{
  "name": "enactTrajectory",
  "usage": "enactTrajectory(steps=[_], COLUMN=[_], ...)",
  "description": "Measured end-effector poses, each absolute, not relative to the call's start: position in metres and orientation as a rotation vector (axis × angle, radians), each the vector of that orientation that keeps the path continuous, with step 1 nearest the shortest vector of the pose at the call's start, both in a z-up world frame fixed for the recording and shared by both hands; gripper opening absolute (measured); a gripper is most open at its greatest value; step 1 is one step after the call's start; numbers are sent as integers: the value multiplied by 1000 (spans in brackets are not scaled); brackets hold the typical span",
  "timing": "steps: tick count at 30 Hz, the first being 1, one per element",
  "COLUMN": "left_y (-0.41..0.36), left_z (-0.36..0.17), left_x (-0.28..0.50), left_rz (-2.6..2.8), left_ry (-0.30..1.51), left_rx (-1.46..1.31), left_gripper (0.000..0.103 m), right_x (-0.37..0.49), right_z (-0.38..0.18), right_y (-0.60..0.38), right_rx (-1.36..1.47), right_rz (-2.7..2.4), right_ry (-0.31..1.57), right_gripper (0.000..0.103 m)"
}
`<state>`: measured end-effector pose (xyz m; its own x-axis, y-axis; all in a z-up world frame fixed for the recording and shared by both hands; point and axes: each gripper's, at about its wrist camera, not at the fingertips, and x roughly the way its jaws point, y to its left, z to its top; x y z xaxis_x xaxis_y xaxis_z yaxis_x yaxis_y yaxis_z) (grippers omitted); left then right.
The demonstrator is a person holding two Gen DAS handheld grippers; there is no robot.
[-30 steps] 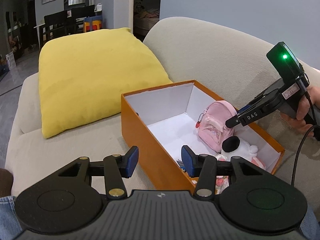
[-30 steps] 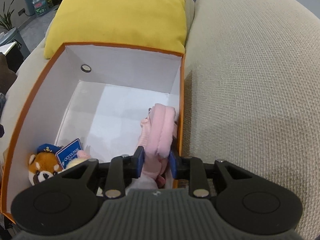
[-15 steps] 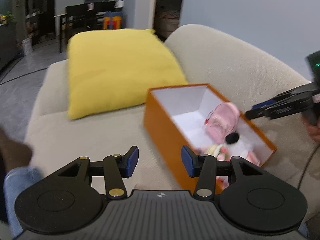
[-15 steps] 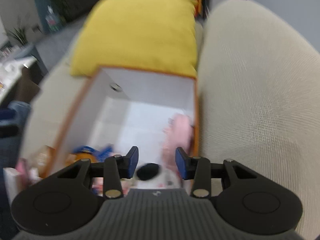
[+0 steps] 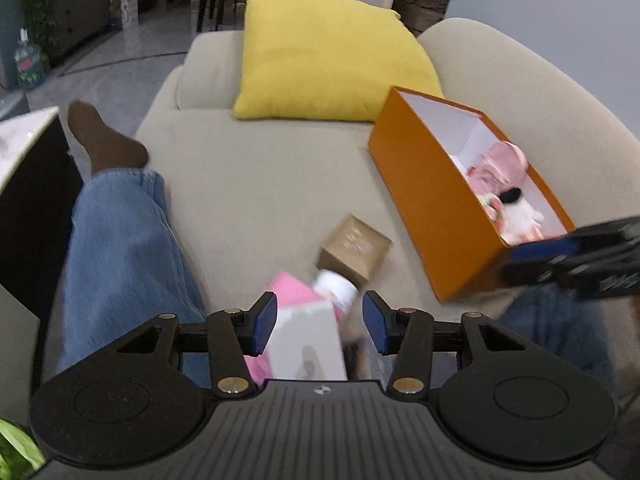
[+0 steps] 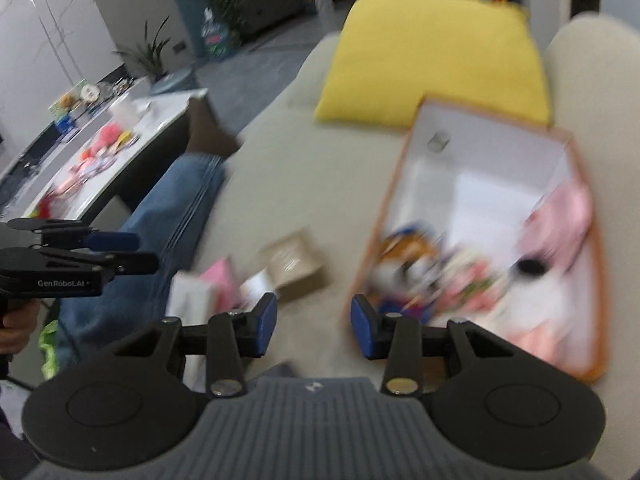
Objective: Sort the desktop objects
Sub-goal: 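Move both tools away from the shoebox back toward the pile, then grasp the dark photo card box with left tool while right tool grasps the dark grey box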
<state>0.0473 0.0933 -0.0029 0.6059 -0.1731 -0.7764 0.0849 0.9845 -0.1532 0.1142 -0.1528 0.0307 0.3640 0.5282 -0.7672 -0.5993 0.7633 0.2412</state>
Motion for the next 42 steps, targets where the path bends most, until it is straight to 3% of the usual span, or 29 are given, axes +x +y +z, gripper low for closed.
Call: enactTrajectory(steps=[7, 12, 20, 26, 28, 31, 40, 42], left_y=[65, 39, 19, 9, 9, 15, 45, 52], left_z=[-30, -49, -86, -99, -100, -98, -89, -89], left_x=[17, 1, -6, -12, -13, -16, -15, -14], left_rz=[-274, -306, -313, -298, -300, -301, -259, -257], left_ry=[945, 947, 982, 961, 948, 938, 926, 923], left_rx=[-38, 98, 255, 310, 310, 282, 159, 141], left_gripper=[55, 55, 55, 37, 34, 32, 27, 27], right_x=[80, 63, 46, 32, 26, 19, 8, 8], right_z=[-29, -37, -51, -62, -66, -73, -102, -112], right_y=[-137, -126, -115, -101, -94, -85, -55, -47], right_rx=[-168, -315, -531, -680, -743, -833, -1081, -1132], right_rz=[716, 756, 816, 881, 888, 888, 828, 805], right_ry=[1033, 966, 884, 866, 854, 845, 860, 867], right_gripper=[43, 55, 58, 57, 58, 71, 73, 79])
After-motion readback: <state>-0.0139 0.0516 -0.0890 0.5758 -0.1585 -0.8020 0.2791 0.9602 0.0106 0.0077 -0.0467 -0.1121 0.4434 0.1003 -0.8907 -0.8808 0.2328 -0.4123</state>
